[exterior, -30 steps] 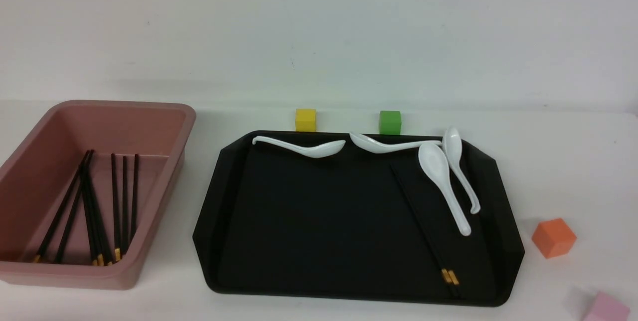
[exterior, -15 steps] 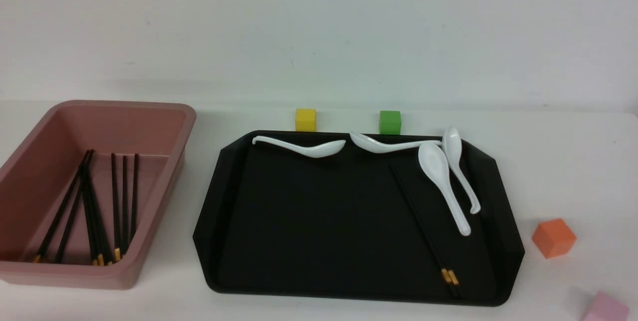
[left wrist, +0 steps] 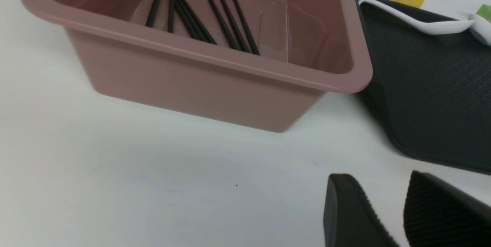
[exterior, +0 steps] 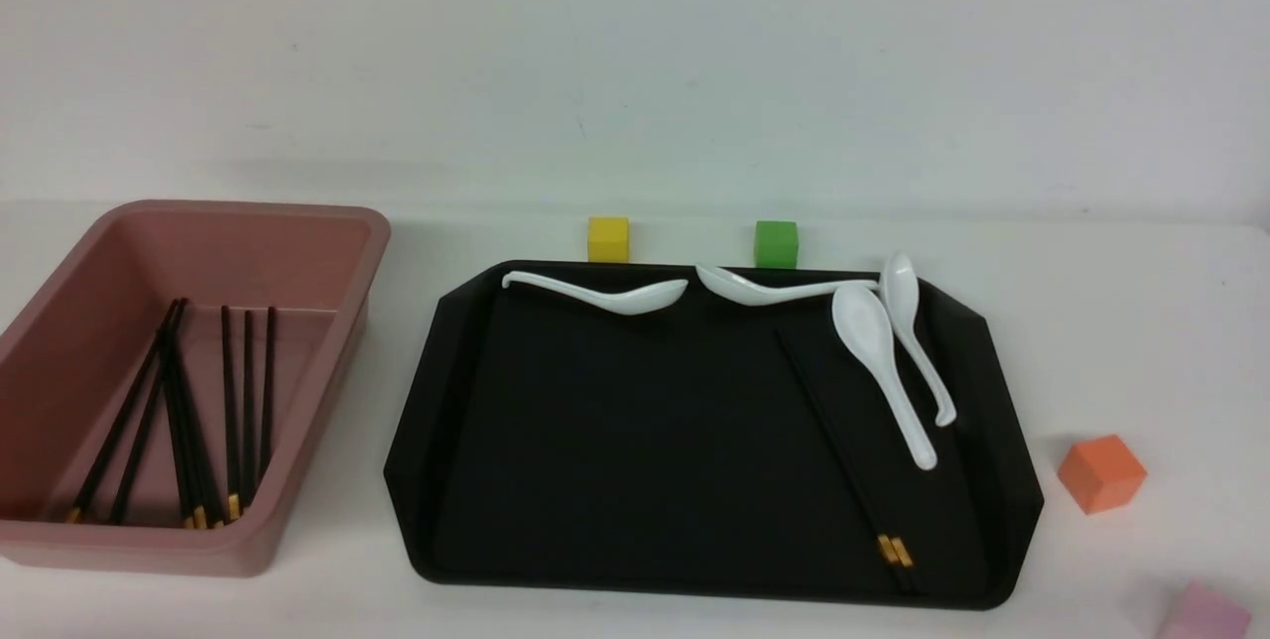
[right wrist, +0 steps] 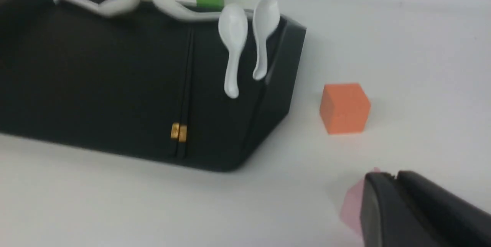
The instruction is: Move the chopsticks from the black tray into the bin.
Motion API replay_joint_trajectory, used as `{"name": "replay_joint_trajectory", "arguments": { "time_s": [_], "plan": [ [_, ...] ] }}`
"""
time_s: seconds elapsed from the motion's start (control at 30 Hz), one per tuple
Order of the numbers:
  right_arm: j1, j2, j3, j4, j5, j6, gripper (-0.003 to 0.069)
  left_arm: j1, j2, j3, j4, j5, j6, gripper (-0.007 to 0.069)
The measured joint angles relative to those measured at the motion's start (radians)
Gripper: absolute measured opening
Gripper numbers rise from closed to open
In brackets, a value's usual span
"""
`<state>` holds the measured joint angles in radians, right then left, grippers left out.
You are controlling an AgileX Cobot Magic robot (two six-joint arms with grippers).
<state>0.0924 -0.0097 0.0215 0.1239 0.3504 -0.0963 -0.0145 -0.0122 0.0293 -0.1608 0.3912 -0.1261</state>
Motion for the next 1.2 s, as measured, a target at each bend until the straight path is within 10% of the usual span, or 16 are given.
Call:
{"name": "replay_joint_trajectory", "arguments": {
  "time_s": [1.2],
  "plan": [
    [-0.011,0.000,-0.003,-0.002,0.017,0.000,0.0097,0.000,0.000,0.000,0.000,0.001,0.000,0.0238]
  ]
}}
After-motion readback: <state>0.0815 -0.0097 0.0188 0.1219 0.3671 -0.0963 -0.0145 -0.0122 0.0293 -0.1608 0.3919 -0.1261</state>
